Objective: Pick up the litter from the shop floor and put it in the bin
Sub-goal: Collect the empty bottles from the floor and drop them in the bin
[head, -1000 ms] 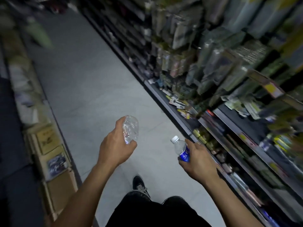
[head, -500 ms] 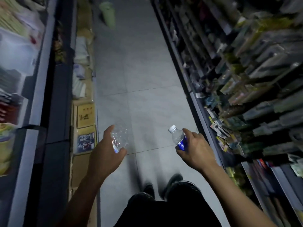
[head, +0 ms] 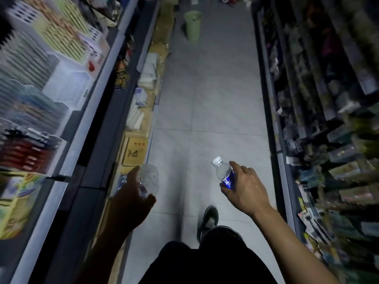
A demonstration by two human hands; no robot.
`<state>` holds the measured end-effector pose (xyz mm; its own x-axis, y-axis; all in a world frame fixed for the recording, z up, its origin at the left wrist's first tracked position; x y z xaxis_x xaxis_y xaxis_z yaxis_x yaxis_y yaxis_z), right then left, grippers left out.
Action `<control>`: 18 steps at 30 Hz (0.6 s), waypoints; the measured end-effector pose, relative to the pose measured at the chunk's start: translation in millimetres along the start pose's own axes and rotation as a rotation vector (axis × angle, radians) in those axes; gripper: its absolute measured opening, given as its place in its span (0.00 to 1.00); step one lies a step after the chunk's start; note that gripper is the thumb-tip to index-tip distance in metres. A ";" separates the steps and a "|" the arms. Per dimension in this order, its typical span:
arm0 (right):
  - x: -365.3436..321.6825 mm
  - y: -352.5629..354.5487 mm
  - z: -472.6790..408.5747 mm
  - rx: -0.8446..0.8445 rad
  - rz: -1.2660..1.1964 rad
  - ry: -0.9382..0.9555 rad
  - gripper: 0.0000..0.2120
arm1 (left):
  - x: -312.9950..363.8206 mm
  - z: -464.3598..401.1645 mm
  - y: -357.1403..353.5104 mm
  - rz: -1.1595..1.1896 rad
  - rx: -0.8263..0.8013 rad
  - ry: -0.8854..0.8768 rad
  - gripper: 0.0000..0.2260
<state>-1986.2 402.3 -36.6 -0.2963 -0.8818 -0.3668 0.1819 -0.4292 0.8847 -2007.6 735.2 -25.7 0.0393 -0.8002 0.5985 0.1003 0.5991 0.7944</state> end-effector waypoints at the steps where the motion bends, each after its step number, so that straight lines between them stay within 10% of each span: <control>1: -2.3 3.1 -17.0 -0.005 -0.007 0.014 0.35 | 3.8 -11.3 0.8 -0.004 0.011 0.008 0.40; 18: -92.3 49.6 -271.9 -0.056 0.059 0.203 0.33 | -3.3 -176.4 23.7 -0.014 0.150 0.243 0.41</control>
<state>-1694.9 409.2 -37.1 -0.0899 -0.9246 -0.3702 0.2465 -0.3808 0.8912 -1829.9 746.9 -27.1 0.2783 -0.7806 0.5597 -0.0454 0.5713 0.8195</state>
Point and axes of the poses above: each hand's wrist, its own z-axis away from the middle knuckle, its own y-axis out of the back of the hand, x = y × z, the point moved 9 cm from there along -z, towards the middle knuckle, and after that the axes turned 11 degrees about -y, right-handed, at the moved point
